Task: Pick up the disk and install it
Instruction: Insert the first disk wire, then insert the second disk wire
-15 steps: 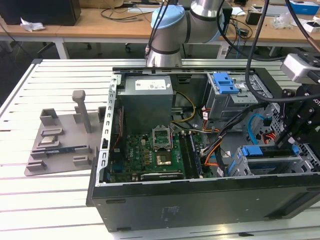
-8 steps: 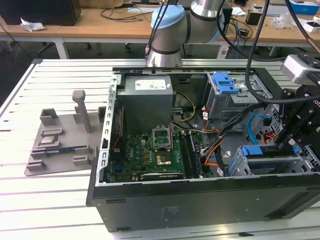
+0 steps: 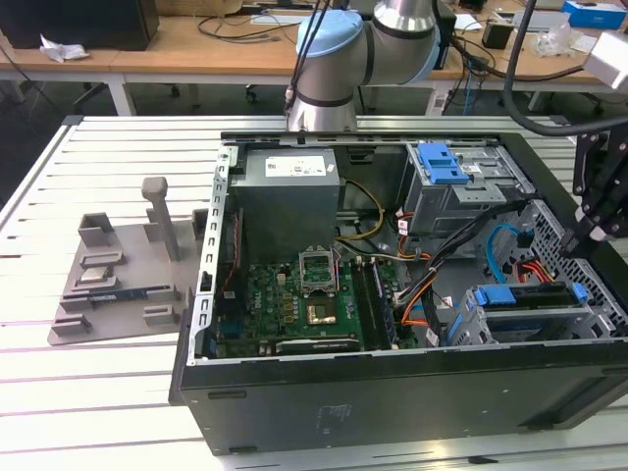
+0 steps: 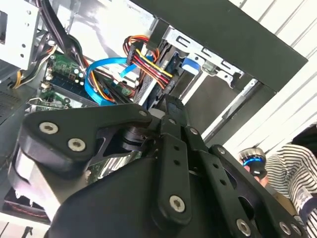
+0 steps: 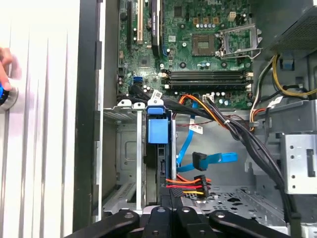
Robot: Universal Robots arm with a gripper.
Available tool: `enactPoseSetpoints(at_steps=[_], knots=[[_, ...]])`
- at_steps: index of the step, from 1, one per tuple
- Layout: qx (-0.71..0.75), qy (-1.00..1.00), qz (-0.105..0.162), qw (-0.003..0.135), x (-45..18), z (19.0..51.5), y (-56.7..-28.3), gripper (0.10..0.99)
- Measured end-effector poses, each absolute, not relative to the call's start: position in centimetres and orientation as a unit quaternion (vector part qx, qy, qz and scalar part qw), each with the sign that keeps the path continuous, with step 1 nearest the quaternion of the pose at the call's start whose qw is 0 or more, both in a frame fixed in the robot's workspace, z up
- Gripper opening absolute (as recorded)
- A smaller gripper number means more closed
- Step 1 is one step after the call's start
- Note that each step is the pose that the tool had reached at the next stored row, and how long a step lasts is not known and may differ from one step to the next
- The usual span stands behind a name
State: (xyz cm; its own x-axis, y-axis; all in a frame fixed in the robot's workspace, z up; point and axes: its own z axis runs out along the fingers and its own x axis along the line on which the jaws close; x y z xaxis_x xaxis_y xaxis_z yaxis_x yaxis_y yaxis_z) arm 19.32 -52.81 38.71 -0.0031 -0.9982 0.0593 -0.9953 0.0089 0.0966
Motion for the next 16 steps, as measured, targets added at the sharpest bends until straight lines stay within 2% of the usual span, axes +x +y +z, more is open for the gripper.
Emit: enactPoseSetpoints(at_steps=[10,11,12,13,14,16], knots=[[0.704,-0.708,-0.013,0.055,19.32,38.77,-52.81,0.106],[0.704,-0.708,-0.013,0.055,19.32,38.79,-52.81,0.173],[0.704,-0.708,-0.013,0.055,19.32,38.80,-52.81,0.298],[0.704,-0.708,-0.013,0.055,19.32,38.80,-52.81,0.298],[0.704,-0.708,-0.013,0.055,19.32,38.80,-52.81,0.361],[0.704,-0.708,-0.013,0.055,19.23,38.79,-52.41,0.361]])
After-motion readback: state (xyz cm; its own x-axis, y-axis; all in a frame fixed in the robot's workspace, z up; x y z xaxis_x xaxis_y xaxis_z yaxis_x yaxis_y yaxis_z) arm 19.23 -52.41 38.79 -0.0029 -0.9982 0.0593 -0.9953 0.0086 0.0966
